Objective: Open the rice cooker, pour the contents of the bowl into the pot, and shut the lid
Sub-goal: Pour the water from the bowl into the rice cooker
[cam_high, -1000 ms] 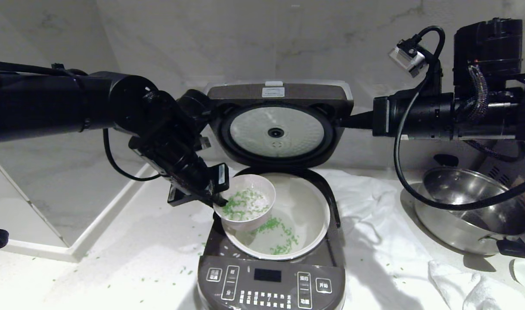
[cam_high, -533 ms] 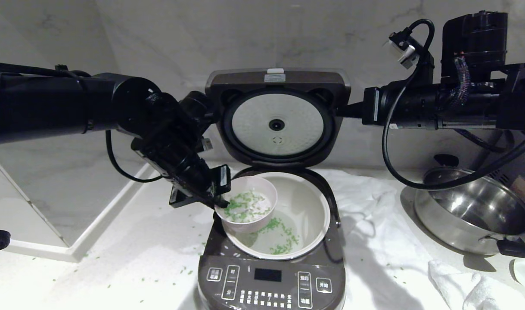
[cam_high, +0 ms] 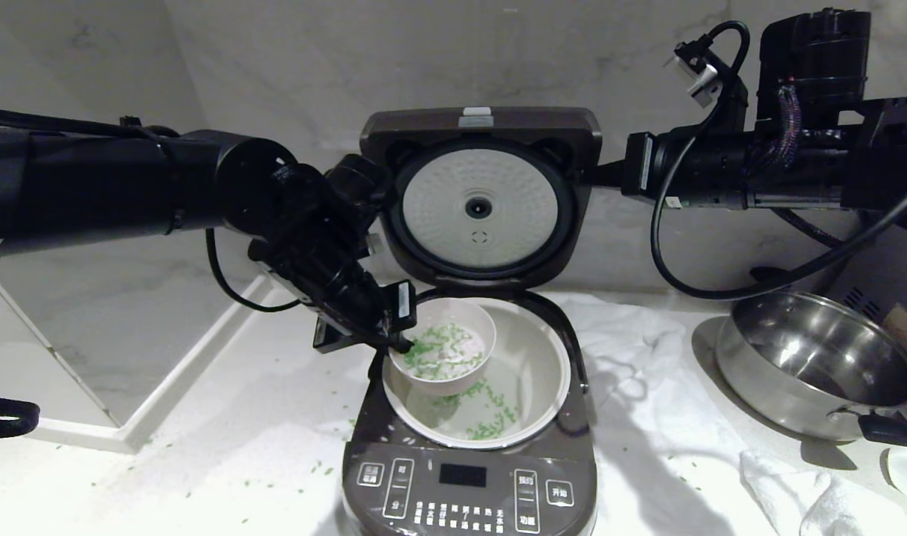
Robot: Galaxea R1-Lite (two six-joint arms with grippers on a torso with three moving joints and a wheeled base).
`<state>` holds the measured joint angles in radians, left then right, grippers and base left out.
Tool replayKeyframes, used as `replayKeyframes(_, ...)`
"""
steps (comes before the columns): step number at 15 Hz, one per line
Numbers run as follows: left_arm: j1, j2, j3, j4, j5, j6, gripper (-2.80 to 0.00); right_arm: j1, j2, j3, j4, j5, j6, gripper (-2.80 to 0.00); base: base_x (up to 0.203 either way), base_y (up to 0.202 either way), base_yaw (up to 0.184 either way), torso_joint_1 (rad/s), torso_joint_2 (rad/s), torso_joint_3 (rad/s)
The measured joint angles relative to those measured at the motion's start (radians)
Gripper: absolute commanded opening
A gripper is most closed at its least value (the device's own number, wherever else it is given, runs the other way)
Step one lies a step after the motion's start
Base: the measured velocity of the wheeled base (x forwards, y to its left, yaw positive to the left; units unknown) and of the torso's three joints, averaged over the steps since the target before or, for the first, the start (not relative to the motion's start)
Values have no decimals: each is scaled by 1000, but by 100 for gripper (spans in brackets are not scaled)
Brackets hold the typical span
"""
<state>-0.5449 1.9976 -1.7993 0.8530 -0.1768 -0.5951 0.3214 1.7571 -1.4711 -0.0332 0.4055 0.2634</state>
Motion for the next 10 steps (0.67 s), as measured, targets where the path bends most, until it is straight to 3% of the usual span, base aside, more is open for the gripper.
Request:
replayKeyframes(6,-8,70,-65,-8,0,-46,-280,-6,9,-2,1,1,1,-280,0,0,0,0,0,0)
replayKeyframes(10,-29,124,-73,-134,28,-62,-280,-6,15,-1,3,1,3,-280,0,0,0,0,0,0)
